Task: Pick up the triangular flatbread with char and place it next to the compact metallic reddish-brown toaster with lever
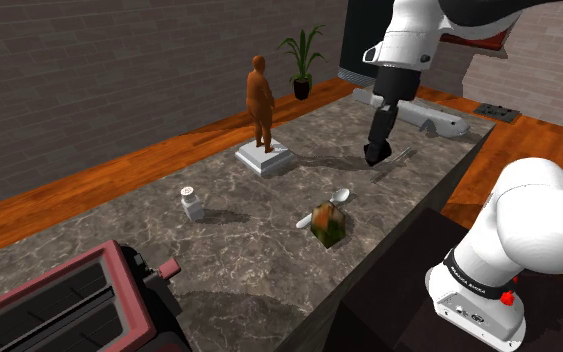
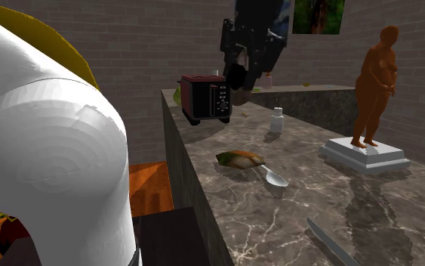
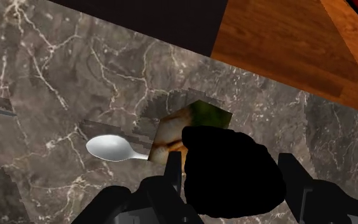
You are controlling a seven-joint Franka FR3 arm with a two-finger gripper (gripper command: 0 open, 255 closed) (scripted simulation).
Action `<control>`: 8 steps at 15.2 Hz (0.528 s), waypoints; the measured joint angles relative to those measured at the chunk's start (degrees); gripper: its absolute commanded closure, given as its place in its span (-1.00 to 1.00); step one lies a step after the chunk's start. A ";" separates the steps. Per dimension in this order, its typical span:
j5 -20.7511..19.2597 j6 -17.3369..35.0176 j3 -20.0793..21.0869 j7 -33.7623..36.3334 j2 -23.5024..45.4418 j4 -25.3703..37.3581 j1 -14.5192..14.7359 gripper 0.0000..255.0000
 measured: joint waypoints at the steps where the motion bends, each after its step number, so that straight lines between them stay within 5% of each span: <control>1: -0.08 -0.74 -0.07 0.17 -0.09 0.65 -0.02 1.00; 8: -0.12 -5.33 -0.17 1.64 1.23 6.82 0.29 1.00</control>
